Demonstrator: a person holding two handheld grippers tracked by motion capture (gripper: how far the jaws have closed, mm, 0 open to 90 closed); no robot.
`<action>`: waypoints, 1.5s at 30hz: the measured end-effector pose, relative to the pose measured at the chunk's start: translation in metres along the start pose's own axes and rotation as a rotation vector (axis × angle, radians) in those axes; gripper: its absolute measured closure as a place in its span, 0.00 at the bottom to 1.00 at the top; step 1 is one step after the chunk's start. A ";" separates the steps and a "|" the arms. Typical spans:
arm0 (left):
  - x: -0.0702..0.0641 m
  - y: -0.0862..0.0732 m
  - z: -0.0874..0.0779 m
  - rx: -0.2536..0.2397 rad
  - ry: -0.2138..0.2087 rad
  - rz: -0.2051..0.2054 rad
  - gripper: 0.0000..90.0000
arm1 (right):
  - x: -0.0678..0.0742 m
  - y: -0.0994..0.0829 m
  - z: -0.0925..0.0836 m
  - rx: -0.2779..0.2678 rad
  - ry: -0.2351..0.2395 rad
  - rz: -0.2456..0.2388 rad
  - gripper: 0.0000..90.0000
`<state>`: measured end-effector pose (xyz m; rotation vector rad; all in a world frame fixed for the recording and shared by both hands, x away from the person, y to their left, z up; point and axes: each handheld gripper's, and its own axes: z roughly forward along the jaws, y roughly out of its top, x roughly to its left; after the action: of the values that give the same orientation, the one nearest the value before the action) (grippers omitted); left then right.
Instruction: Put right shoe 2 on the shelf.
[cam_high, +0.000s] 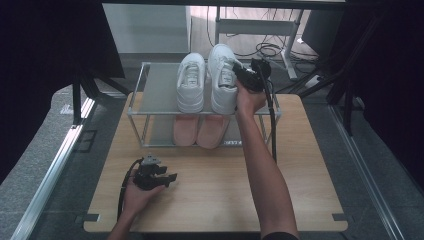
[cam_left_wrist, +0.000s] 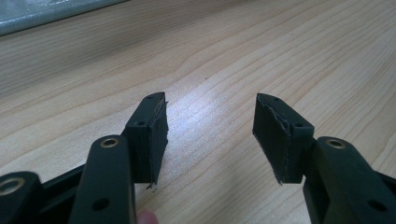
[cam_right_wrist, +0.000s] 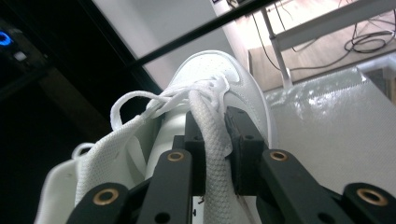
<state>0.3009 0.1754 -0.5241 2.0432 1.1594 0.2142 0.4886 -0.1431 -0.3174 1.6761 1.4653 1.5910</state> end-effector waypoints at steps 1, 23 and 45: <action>0.000 0.000 0.000 -0.001 0.000 -0.001 0.51 | 0.000 -0.001 0.003 0.014 -0.004 -0.003 0.86; -0.002 0.000 0.002 0.007 0.002 0.012 0.51 | -0.008 0.011 -0.022 -0.045 0.103 -0.090 0.79; -0.005 0.000 0.005 0.017 0.007 0.024 0.51 | -0.045 -0.024 -0.062 0.013 0.138 -0.131 0.96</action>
<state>0.3000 0.1686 -0.5260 2.0735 1.1452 0.2246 0.4322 -0.1949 -0.3419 1.4693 1.6208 1.6561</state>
